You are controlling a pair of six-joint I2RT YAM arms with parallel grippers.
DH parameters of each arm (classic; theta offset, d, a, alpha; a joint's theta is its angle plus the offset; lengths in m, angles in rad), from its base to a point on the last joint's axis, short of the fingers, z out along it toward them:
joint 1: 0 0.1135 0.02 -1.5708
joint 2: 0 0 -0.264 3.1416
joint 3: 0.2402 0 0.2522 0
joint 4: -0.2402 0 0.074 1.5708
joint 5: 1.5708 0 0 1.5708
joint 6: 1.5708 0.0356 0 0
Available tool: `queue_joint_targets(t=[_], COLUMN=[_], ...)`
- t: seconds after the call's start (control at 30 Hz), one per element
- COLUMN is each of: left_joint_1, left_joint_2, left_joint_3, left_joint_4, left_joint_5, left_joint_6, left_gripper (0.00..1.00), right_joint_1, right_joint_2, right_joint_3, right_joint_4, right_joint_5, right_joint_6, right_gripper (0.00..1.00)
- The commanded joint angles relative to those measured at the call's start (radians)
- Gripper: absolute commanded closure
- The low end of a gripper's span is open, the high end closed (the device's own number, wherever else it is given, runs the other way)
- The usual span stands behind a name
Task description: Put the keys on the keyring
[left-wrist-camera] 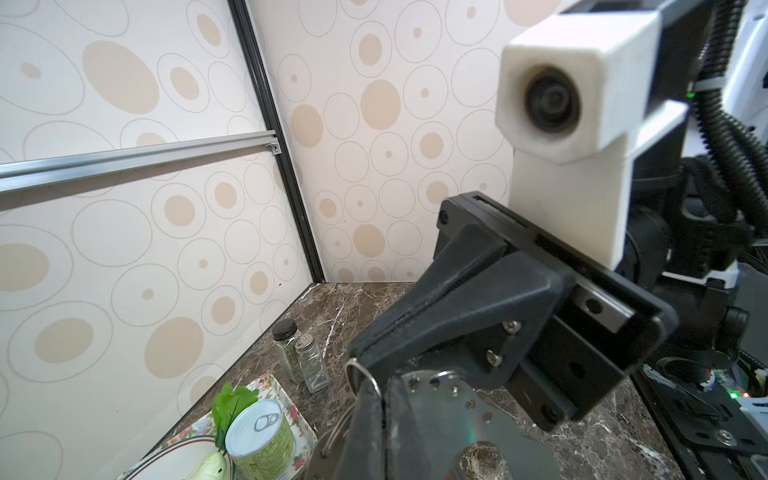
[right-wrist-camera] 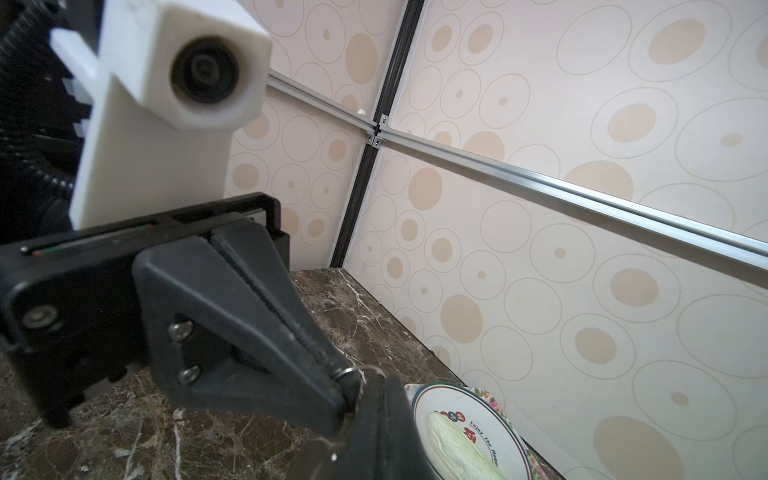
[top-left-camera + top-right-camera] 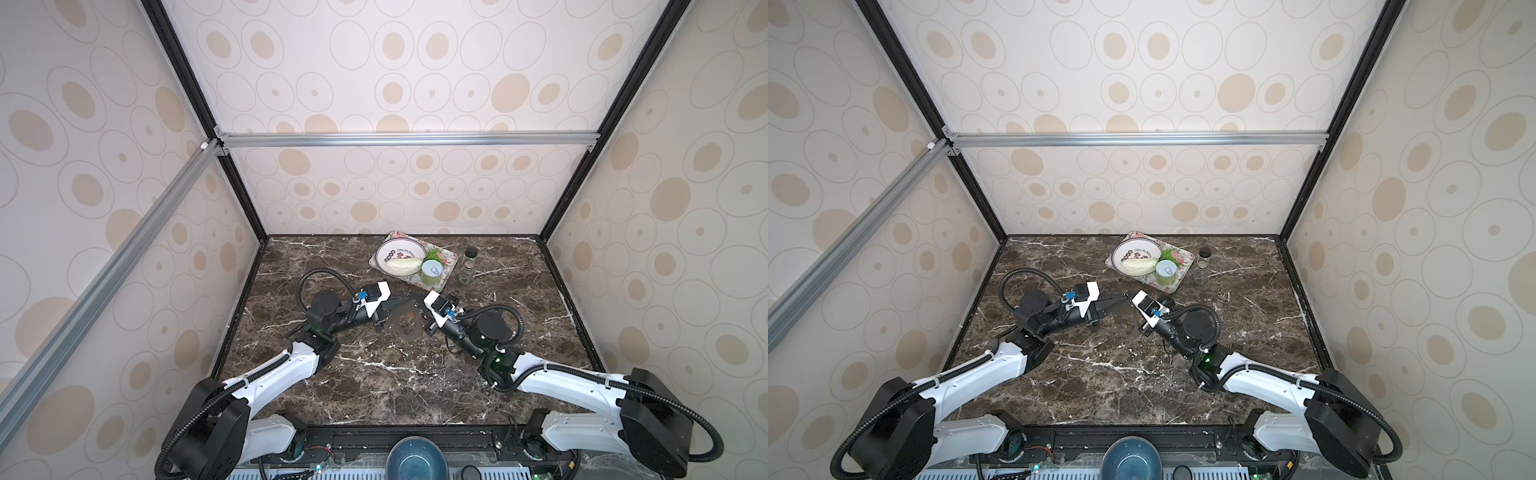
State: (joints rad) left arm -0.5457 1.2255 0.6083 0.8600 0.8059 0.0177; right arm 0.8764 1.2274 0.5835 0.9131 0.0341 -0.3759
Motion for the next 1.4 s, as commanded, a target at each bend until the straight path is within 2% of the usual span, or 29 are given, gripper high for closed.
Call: queue_joint_targets(t=[0.0,0.13,0.37,0.5,0.6,0.77,0.93,1.07,1.13,1.23,1.33,1.37], left_joint_1=[-0.054,-0.054,-0.054,-0.054,-0.054,-0.052,-0.050,-0.047,-0.046,-0.045,-0.046,-0.046], left_joint_2=[-0.014,-0.025,-0.041,-0.040,-0.037,-0.037,-0.028,-0.008,-0.006,-0.006,-0.003,-0.001], left_joint_3=[0.051,0.045,0.044,0.049,0.051,0.050,0.063,0.087,0.093,0.095,0.097,0.096], left_joint_4=[0.091,0.078,0.028,-0.007,-0.029,-0.044,-0.070,-0.107,-0.116,-0.119,-0.125,-0.127], left_joint_5=[0.103,0.077,-0.051,-0.125,-0.178,-0.255,-0.330,-0.432,-0.449,-0.451,-0.452,-0.451], left_joint_6=[-0.047,-0.028,0.013,0.052,0.083,0.105,0.099,0.085,0.082,0.084,0.093,0.095], left_gripper=[1.00,1.00,1.00,1.00,1.00,1.00,1.00,1.00,1.00,1.00,1.00,1.00], right_joint_1=[0.016,0.024,0.024,0.022,0.007,-0.088,-0.200,-0.258,-0.261,-0.261,-0.261,-0.260], right_joint_2=[0.032,0.030,-0.055,-0.111,-0.153,-0.222,-0.240,-0.217,-0.219,-0.241,-0.243,-0.230], right_joint_3=[0.021,0.013,-0.051,-0.091,-0.122,-0.125,-0.177,-0.116,-0.105,-0.158,-0.209,-0.208], right_joint_4=[-0.020,-0.017,-0.024,-0.043,-0.053,-0.253,-0.311,-0.569,-0.645,-0.614,-0.574,-0.588], right_joint_5=[0.032,0.033,0.071,0.164,0.241,0.242,0.256,0.419,0.385,0.294,0.284,0.288], right_joint_6=[-0.043,-0.048,-0.010,0.032,0.093,0.270,0.478,0.700,0.690,0.654,0.673,0.677], right_gripper=[0.95,0.95,0.86,0.67,0.56,0.43,0.30,0.29,0.30,0.31,0.31,0.35])
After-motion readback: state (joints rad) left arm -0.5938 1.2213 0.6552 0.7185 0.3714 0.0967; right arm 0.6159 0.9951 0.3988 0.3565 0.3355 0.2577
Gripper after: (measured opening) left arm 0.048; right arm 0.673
